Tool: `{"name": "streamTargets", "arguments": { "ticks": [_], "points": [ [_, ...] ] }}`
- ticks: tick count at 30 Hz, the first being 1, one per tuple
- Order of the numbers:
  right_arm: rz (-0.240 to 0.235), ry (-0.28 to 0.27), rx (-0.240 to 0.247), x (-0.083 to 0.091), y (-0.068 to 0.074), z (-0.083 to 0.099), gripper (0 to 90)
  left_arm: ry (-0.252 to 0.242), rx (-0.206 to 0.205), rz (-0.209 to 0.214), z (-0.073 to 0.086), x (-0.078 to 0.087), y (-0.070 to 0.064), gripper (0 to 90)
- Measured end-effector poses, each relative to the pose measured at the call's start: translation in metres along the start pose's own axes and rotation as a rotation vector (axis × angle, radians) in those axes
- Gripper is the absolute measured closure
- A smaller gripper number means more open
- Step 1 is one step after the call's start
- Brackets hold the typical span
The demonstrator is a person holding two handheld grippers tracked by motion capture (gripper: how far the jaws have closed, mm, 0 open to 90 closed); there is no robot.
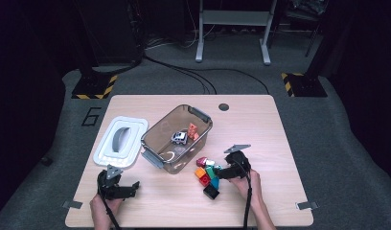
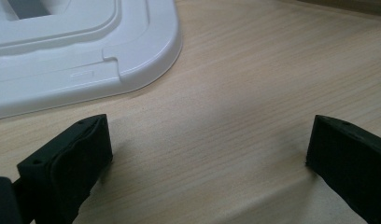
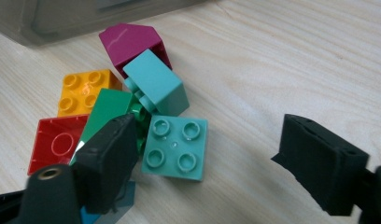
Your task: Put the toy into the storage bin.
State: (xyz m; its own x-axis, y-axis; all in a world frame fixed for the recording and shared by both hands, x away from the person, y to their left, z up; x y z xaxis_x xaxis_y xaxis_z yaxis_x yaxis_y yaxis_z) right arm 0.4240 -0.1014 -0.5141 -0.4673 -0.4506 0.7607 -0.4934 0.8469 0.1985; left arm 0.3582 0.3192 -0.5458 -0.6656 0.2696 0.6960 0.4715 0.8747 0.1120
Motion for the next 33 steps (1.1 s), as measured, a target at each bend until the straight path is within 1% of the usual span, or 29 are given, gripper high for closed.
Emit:
{"name": "streamTargets", "arguments": {
  "ticks": [1,2,4,5,6,7,9,12,13,14,16,17,18,20,21,25,26,27,29,31,33],
  "points": [
    [-0.001,-0.002,0.011,0.001,-0.001,0.002,28.8,0.004,-0.001,0.002,0.0,0.0,0.0,0.0],
    [-0.001,-0.002,0.011,0.001,-0.001,0.002,28.8,-0.002,0.0,-0.002,0.0,0.0,0.0,0.0],
    [0.003,-0.023,0.01,0.003,-0.001,0.003,36.0,-0.002,0.001,-0.002,0.0,0.0,0.0,0.0],
    [0.002,-0.019,0.017,0.004,-0.002,0.003,37.6,-0.002,0.001,-0.002,0.0,0.0,0.0,0.0],
    [0.006,-0.021,0.001,0.005,-0.001,0.003,40.8,-0.002,0.001,-0.002,0.0,0.0,0.0,0.0],
    [-0.001,-0.02,0.021,0.006,-0.003,0.003,42.9,-0.002,0.001,-0.002,0.0,0.0,0.0,0.0],
    [0.003,-0.028,0.029,0.006,-0.002,0.003,43.2,-0.002,0.001,-0.002,0.0,0.0,0.0,0.0],
    [0.001,-0.027,0.022,0.006,0.001,0.004,43.0,-0.002,0.001,-0.002,0.0,0.0,0.0,0.0],
    [-0.007,-0.022,0.035,0.003,0.002,0.003,44.0,-0.002,0.001,-0.002,0.0,0.0,0.0,0.0],
    [-0.007,-0.022,0.035,0.003,0.002,0.003,44.0,-0.002,0.001,-0.002,0.0,0.0,0.0,0.0],
    [0.001,-0.012,0.044,0.0,0.003,0.004,49.3,-0.002,0.001,-0.002,0.0,0.0,0.0,0.0],
    [-0.002,-0.003,0.037,-0.002,0.004,0.004,52.6,-0.002,0.001,-0.002,0.0,0.0,0.0,0.0],
    [-0.002,-0.003,0.037,-0.002,0.004,0.004,52.6,-0.002,0.001,-0.002,0.0,0.0,0.0,0.0],
    [-0.004,0.0,0.046,-0.004,0.003,0.004,57.4,-0.002,0.001,-0.002,0.0,0.0,0.0,0.0],
    [0.003,-0.001,0.034,-0.004,0.005,0.004,57.5,-0.003,0.001,-0.002,0.0,0.0,0.0,0.0],
    [0.005,-0.005,0.037,-0.004,0.004,0.004,58.7,-0.002,0.001,-0.002,0.0,0.0,0.0,0.0],
    [0.005,-0.003,0.038,-0.003,0.003,0.004,58.8,0.0,-0.009,-0.002,0.0,0.0,0.001,0.0],
    [0.005,-0.003,0.038,-0.003,0.003,0.004,58.8,0.0,-0.009,-0.002,0.0,0.0,0.001,0.0],
    [0.003,-0.012,0.029,-0.002,0.0,0.004,58.9,0.0,-0.008,-0.002,0.0,0.0,0.001,0.0],
    [0.004,-0.007,0.03,-0.002,0.0,0.004,59.0,0.0,-0.008,-0.002,0.0,0.0,0.001,0.0],
    [0.007,-0.011,0.017,-0.001,-0.001,0.003,59.0,0.0,-0.008,-0.003,0.0,0.0,0.001,0.0]
  ]
}}
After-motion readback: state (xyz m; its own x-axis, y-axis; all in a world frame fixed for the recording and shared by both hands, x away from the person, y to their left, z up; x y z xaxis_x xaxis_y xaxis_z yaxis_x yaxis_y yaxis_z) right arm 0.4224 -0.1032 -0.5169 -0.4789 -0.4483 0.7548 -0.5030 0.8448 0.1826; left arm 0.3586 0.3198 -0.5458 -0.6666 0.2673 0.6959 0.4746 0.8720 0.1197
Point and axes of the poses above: each handheld gripper's, and its own axes: x roughly backward along the jaws, z roughly out of its underside, y roughly to its left, the point moved 2 cm from there along -x, roughly forward along the jaws, and after that the axes turned 9 degrees about -x, right-handed, at the moved point
